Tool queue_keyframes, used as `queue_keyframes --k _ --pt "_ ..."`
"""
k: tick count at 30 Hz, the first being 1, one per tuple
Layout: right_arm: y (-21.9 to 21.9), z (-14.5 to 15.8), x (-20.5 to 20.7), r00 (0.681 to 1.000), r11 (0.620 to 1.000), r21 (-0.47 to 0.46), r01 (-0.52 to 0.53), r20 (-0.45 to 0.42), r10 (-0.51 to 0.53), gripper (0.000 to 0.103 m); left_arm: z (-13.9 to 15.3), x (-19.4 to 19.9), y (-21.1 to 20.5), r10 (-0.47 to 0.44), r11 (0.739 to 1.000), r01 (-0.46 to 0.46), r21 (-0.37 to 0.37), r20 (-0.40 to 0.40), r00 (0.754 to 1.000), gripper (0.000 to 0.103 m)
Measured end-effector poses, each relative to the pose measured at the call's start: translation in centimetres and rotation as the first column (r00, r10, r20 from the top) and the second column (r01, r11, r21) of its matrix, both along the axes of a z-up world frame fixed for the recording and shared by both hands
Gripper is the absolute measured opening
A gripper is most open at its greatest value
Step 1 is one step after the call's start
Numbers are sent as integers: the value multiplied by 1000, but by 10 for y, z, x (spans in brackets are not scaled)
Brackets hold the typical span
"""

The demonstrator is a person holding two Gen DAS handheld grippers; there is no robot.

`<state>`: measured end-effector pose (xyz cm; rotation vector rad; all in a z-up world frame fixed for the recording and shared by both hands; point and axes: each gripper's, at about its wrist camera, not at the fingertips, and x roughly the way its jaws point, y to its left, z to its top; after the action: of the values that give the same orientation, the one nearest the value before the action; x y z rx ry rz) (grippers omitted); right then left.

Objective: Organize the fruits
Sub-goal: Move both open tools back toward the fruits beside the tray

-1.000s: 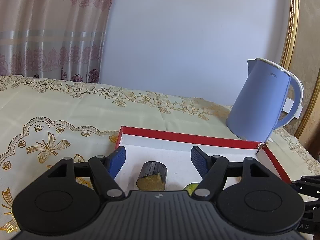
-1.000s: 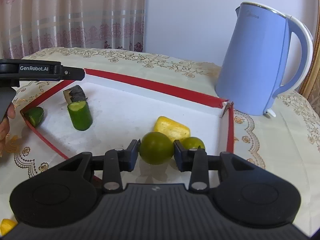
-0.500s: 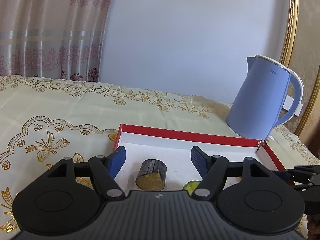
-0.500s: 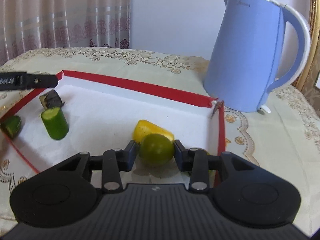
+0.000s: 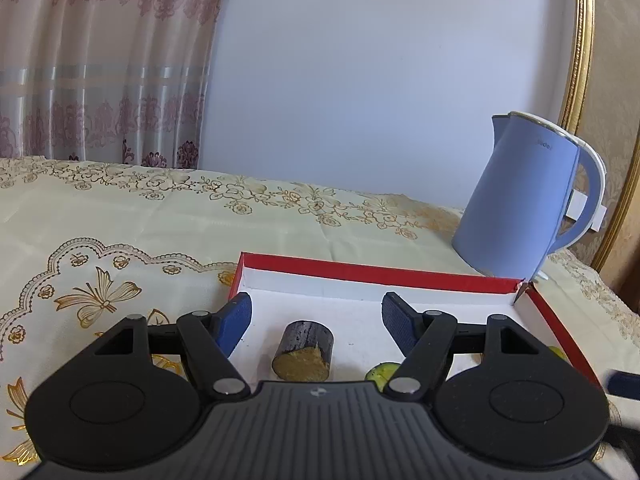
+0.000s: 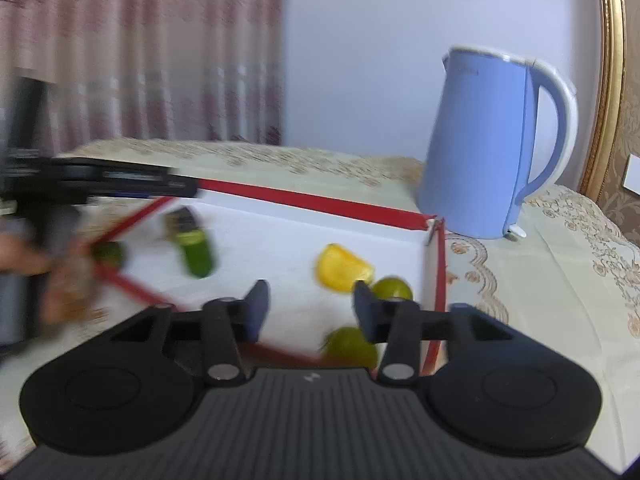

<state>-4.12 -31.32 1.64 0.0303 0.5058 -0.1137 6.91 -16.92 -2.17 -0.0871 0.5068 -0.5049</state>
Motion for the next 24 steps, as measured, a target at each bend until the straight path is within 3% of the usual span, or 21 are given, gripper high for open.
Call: queue_keyframes --k 1,2,5,9,13,16,22,24 --pt "4 1 -9 1000 1000 -4 -3 5 3 88 1 -2 -1 -3 1000 3 3 3 1000 72" --pt "12 1 -19 1000 1000 -13 -13 7 13 97 2 -3 -1 -7 1000 7 6 4 1000 72" --pt "25 -3 -39 1000 1000 -12 -24 0 24 100 11 -8 -1 -33 999 32 2 12 999 74" --pt "29 -11 -52 999 1000 2 -28 -18 28 100 28 -26 17 -41 999 42 -21 43 998 85" --pt "28 -21 -52 997 998 31 -55 -45 56 91 31 -58 46 -29 999 26 37 84 996 96" --pt "32 -24 -45 996 997 27 -71 -53 72 85 23 -79 71 -11 1000 9 27 51 999 97" --pt "39 -33 -23 991 996 19 -93 -92 94 83 9 -116 100 17 999 -17 43 0 1000 97" --pt "37 -36 -17 990 995 28 -94 -101 97 75 6 -124 103 14 999 -13 48 -9 1000 97"
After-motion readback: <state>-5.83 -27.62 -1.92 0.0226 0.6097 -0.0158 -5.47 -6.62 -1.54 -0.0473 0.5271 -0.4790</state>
